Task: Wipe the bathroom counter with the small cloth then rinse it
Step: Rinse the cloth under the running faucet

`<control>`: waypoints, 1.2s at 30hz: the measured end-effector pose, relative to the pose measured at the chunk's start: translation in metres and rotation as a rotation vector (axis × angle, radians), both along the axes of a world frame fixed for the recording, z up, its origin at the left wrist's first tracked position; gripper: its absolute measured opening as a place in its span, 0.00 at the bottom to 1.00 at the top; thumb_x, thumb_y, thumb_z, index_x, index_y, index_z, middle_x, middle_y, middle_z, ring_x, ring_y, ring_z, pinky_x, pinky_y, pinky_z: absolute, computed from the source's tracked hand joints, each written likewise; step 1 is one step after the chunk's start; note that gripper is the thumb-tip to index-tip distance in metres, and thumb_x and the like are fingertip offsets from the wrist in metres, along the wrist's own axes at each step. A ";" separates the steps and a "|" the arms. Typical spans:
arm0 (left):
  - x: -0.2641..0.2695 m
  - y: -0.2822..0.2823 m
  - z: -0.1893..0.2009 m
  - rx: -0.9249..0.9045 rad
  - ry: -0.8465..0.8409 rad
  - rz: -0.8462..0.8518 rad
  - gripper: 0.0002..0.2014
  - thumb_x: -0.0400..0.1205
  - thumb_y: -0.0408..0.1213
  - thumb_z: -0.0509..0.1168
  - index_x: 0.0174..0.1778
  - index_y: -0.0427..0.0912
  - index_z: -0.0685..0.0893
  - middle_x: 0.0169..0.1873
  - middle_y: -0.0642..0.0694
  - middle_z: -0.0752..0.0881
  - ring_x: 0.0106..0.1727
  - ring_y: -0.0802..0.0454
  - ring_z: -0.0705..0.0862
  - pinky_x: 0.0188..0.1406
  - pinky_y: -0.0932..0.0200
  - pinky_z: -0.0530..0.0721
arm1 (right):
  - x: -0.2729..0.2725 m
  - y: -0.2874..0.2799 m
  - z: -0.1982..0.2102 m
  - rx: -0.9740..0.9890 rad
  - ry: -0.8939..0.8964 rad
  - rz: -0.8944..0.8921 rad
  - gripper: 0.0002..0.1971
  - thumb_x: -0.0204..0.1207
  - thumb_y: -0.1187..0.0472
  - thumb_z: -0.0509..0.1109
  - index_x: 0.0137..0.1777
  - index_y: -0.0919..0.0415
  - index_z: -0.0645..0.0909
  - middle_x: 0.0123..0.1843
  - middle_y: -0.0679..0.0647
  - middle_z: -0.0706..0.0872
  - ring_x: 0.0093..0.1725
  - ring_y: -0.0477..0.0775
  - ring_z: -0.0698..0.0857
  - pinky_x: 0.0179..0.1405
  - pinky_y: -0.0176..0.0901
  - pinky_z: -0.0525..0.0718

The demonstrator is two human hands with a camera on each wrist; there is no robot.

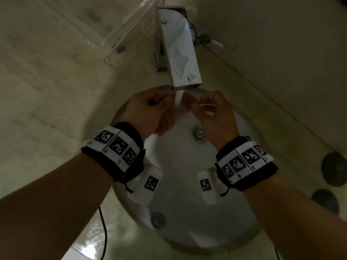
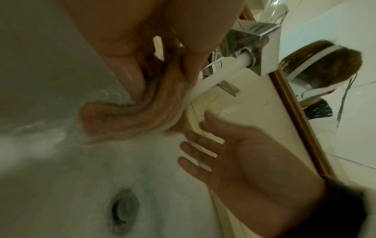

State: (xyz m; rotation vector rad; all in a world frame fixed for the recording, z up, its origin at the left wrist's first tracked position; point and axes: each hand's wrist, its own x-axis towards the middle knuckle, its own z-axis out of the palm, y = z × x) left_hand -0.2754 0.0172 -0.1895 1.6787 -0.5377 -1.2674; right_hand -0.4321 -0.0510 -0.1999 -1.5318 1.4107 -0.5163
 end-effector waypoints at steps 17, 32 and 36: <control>0.007 0.006 -0.006 0.017 -0.218 -0.263 0.22 0.74 0.35 0.76 0.63 0.52 0.82 0.63 0.49 0.79 0.55 0.46 0.84 0.57 0.46 0.87 | 0.015 -0.003 0.024 0.166 -0.199 0.244 0.16 0.83 0.70 0.60 0.48 0.47 0.82 0.38 0.49 0.87 0.35 0.53 0.85 0.36 0.52 0.84; 0.008 0.005 -0.007 0.041 -0.522 -0.481 0.12 0.77 0.51 0.72 0.51 0.49 0.87 0.50 0.52 0.87 0.50 0.53 0.85 0.56 0.52 0.82 | 0.005 -0.009 0.030 0.085 -0.200 0.385 0.14 0.81 0.66 0.63 0.49 0.44 0.84 0.44 0.44 0.89 0.44 0.46 0.87 0.47 0.44 0.87; 0.006 0.002 -0.006 0.069 -0.449 -0.397 0.11 0.76 0.47 0.68 0.38 0.41 0.83 0.31 0.46 0.86 0.34 0.47 0.84 0.42 0.41 0.86 | 0.004 -0.014 0.033 -0.008 -0.136 0.369 0.14 0.80 0.67 0.66 0.47 0.43 0.84 0.36 0.37 0.87 0.38 0.39 0.85 0.41 0.34 0.83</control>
